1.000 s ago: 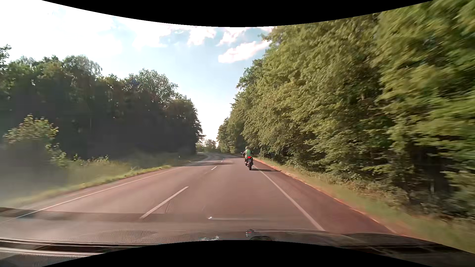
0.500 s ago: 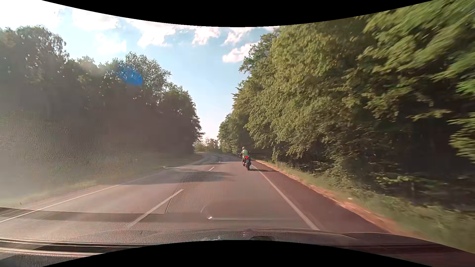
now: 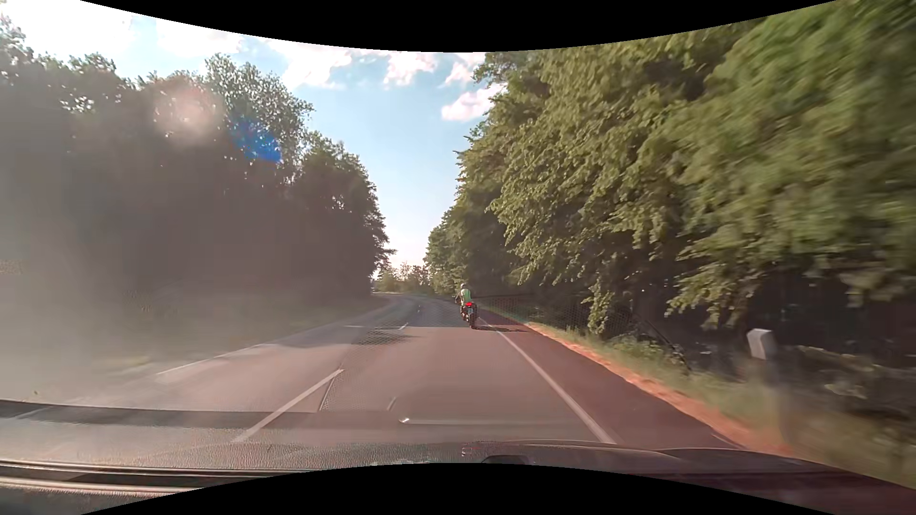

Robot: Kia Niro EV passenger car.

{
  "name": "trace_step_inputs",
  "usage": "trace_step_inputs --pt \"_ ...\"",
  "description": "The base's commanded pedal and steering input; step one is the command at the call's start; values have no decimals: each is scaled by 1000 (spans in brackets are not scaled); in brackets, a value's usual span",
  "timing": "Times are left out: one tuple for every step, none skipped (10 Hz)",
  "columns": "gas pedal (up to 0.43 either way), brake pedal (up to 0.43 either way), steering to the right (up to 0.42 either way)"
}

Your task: Follow the waypoints while adhering to traffic rules and regulations

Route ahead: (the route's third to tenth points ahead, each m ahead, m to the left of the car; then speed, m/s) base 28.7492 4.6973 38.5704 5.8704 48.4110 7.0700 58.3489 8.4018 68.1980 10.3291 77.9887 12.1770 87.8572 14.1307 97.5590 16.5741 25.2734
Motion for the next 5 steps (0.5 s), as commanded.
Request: trace_step_inputs --pt "268 0 -16" --pt "260 0 -17" --pt "260 0 -18" --pt "260 0 -20" --pt "260 0 -23"
